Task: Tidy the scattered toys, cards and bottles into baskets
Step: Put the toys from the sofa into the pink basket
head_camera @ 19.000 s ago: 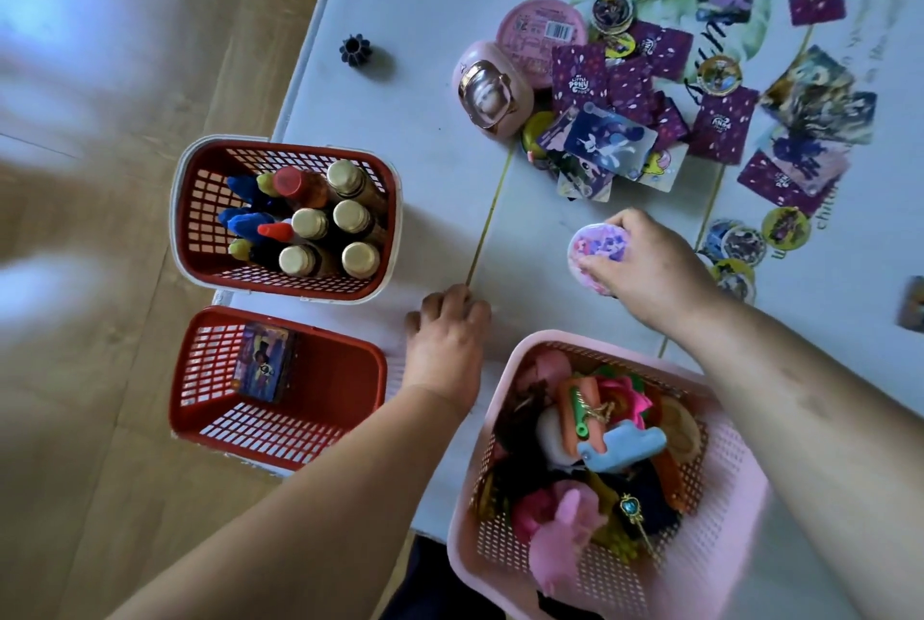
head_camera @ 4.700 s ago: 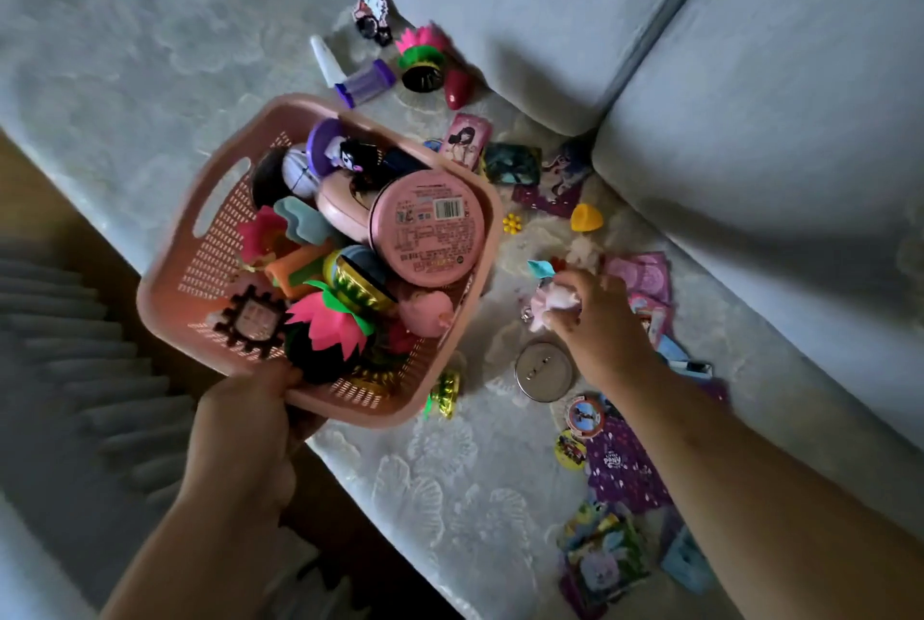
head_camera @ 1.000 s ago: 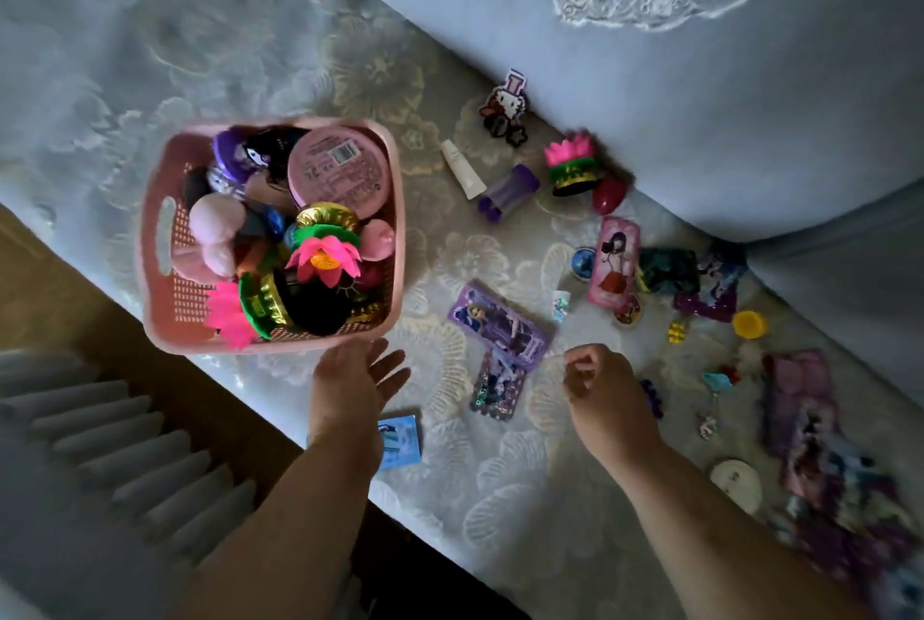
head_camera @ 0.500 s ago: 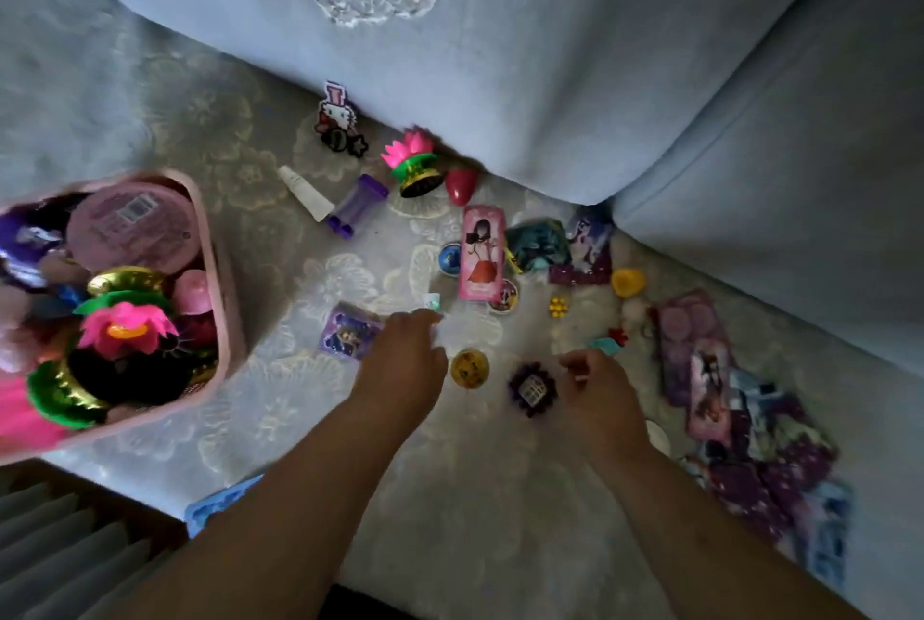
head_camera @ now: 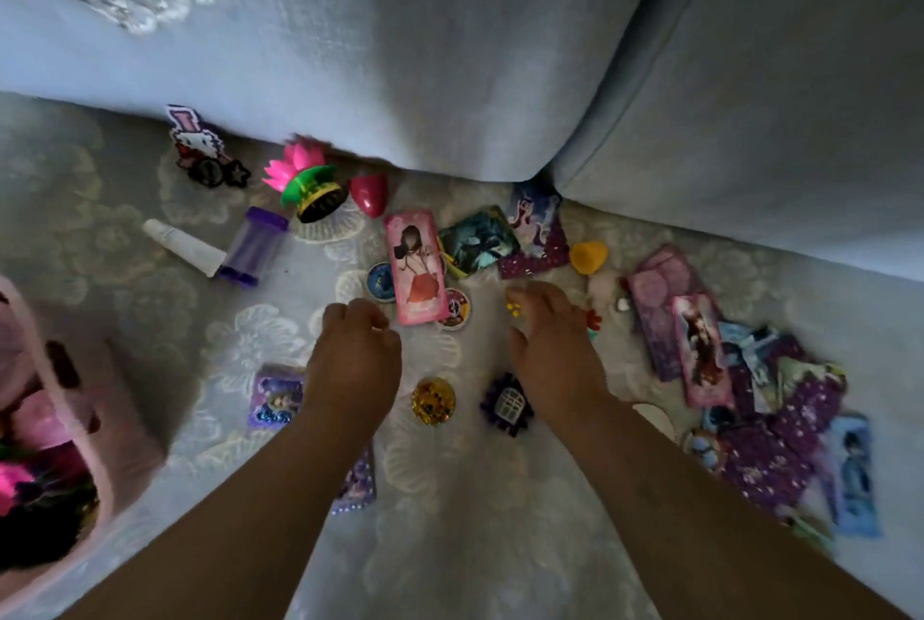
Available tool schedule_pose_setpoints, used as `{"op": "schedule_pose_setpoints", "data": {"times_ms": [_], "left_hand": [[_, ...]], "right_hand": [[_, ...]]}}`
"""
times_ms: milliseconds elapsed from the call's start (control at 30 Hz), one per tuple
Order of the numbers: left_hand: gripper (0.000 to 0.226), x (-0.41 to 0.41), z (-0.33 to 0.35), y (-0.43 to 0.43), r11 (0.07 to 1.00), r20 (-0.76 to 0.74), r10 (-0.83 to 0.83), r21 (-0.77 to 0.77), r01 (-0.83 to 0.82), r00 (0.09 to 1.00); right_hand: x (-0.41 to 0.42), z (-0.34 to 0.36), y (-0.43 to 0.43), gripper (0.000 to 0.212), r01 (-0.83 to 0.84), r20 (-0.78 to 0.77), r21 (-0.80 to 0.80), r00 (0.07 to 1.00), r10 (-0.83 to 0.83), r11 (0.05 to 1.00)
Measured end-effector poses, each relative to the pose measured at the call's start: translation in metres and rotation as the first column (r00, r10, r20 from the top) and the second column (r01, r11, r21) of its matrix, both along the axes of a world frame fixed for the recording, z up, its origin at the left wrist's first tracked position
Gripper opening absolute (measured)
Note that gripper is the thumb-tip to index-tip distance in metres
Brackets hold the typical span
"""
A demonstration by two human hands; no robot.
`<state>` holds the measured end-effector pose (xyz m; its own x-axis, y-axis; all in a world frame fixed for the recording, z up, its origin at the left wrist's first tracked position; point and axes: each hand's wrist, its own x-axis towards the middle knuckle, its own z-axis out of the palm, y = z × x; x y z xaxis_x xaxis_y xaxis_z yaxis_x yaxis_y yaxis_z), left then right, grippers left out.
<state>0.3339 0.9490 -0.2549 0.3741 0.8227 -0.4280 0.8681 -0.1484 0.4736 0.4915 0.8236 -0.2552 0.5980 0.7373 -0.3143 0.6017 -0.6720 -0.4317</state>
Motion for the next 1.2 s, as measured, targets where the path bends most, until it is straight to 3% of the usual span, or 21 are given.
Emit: {"op": "schedule_pose_setpoints", "data": {"times_ms": [100, 167, 267, 367, 467, 533, 600, 667, 733, 867, 933, 967, 1033, 1100, 1167, 1200], "left_hand": [[0.019, 0.009, 0.004, 0.011, 0.999, 0.033, 0.008, 0.043, -0.010, 0.999], [0.029, 0.023, 0.009, 0.014, 0.997, -0.016, -0.082, 0.008, 0.082, 0.996], [0.057, 0.043, 0.010, 0.005, 0.928, -0.186, -0.373, -0.078, 0.365, 0.909], [0.067, 0.049, 0.007, -0.018, 0.830, -0.290, -0.555, -0.122, 0.545, 0.780], [0.067, 0.042, 0.007, -0.039, 0.726, -0.231, -0.687, -0.184, 0.662, 0.689], [0.061, 0.038, 0.010, -0.044, 0.692, -0.207, -0.722, -0.188, 0.697, 0.660], [0.046, 0.042, 0.015, -0.043, 0.729, -0.208, -0.682, -0.124, 0.673, 0.701], [0.033, 0.051, 0.021, -0.037, 0.823, -0.185, -0.564, -0.043, 0.567, 0.805], [0.030, 0.059, 0.023, -0.028, 0.905, -0.135, -0.414, 0.050, 0.423, 0.900], [0.031, 0.071, 0.018, -0.009, 0.962, -0.114, -0.251, 0.080, 0.261, 0.961], [0.036, 0.076, 0.015, -0.006, 0.961, -0.122, -0.254, 0.084, 0.265, 0.960], [0.040, 0.078, 0.015, -0.006, 0.955, -0.107, -0.273, 0.093, 0.282, 0.956], [0.050, 0.084, 0.016, -0.009, 0.929, -0.059, -0.349, 0.106, 0.353, 0.935], [0.066, 0.090, 0.017, -0.015, 0.875, -0.072, -0.472, 0.085, 0.477, 0.879], [0.078, 0.092, 0.016, -0.023, 0.806, -0.160, -0.582, 0.016, 0.591, 0.798], [0.080, 0.093, 0.015, -0.029, 0.778, -0.210, -0.618, -0.031, 0.627, 0.757]], "right_hand": [[0.004, -0.008, 0.013, 0.038, -0.088, 0.096, -0.237, 0.989, 0.113, 0.968], [0.001, -0.011, 0.009, 0.029, -0.091, 0.051, -0.239, 0.993, 0.106, 0.967], [0.001, -0.005, -0.005, 0.009, 0.200, -0.158, -0.037, 0.966, -0.203, 0.979], [0.024, 0.009, -0.021, 0.006, 0.530, -0.202, 0.065, 0.837, -0.509, 0.846], [0.054, 0.019, -0.030, 0.010, 0.662, -0.253, 0.072, 0.736, -0.628, 0.746], [0.069, 0.015, -0.031, 0.007, 0.650, -0.267, 0.035, 0.738, -0.620, 0.759], [0.075, 0.009, -0.028, 0.006, 0.601, -0.266, 0.004, 0.771, -0.578, 0.800], [0.076, 0.000, -0.026, 0.020, 0.490, -0.154, -0.003, 0.861, -0.484, 0.872], [0.073, -0.007, -0.025, 0.020, 0.390, -0.116, 0.013, 0.915, -0.386, 0.921], [0.070, -0.001, -0.033, 0.014, 0.442, -0.219, 0.098, 0.883, -0.414, 0.892], [0.069, 0.004, -0.043, 0.020, 0.589, -0.393, 0.117, 0.767, -0.507, 0.800], [0.068, 0.009, -0.048, 0.024, 0.682, -0.543, 0.104, 0.649, -0.533, 0.724], [0.066, 0.020, -0.061, 0.029, 0.865, -0.843, 0.009, 0.277, -0.461, 0.502], [0.067, 0.030, -0.075, 0.024, 0.942, -0.960, -0.162, -0.082, -0.267, 0.295], [0.070, 0.033, -0.084, 0.022, 0.935, -0.945, -0.279, -0.227, -0.234, 0.219], [0.073, 0.032, -0.086, 0.022, 0.927, -0.927, -0.307, -0.239, -0.290, 0.215]]}}
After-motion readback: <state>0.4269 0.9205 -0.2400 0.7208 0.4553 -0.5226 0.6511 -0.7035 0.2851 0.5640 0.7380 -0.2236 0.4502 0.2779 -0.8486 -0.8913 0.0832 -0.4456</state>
